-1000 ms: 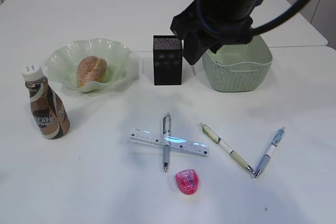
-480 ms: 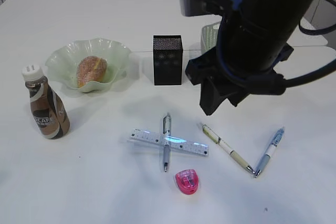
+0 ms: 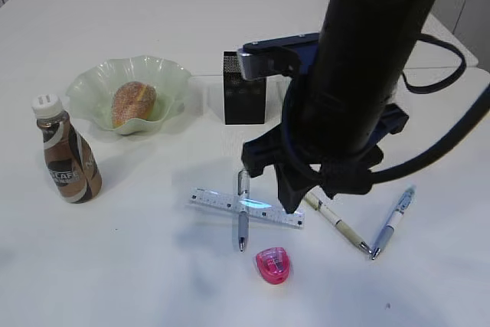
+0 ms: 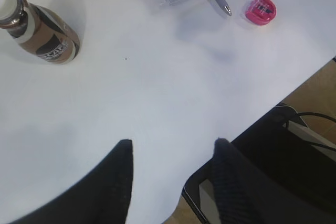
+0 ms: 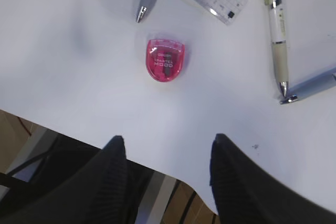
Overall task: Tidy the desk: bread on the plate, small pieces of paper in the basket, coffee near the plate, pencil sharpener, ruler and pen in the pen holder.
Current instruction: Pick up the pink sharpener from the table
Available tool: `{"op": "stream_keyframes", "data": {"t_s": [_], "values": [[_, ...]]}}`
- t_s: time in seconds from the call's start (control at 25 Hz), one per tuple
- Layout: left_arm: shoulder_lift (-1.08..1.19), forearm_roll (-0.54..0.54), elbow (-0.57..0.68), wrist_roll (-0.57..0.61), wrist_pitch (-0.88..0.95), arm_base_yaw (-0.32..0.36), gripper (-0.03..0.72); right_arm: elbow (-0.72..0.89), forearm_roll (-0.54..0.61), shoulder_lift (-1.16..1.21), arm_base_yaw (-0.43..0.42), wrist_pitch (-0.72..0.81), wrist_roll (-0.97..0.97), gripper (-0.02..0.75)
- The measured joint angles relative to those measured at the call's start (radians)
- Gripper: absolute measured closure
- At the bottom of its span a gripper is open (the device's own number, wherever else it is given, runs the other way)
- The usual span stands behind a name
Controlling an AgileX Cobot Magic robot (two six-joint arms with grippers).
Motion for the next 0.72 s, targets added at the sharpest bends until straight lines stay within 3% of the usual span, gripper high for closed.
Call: {"op": "stream_keyframes", "data": {"t_s": [0.2, 0.72], "values": [[0.0, 0.0, 0.0, 0.0, 0.0, 0.0, 0.347, 0.0, -0.018, 0.034, 0.069, -0.053, 0.073, 0.328], [0.0, 0.0, 0.0, 0.0, 0.0, 0.0, 0.347, 0.017, -0.045, 0.094, 0.081, -0.172, 0.111, 0.328]]}}
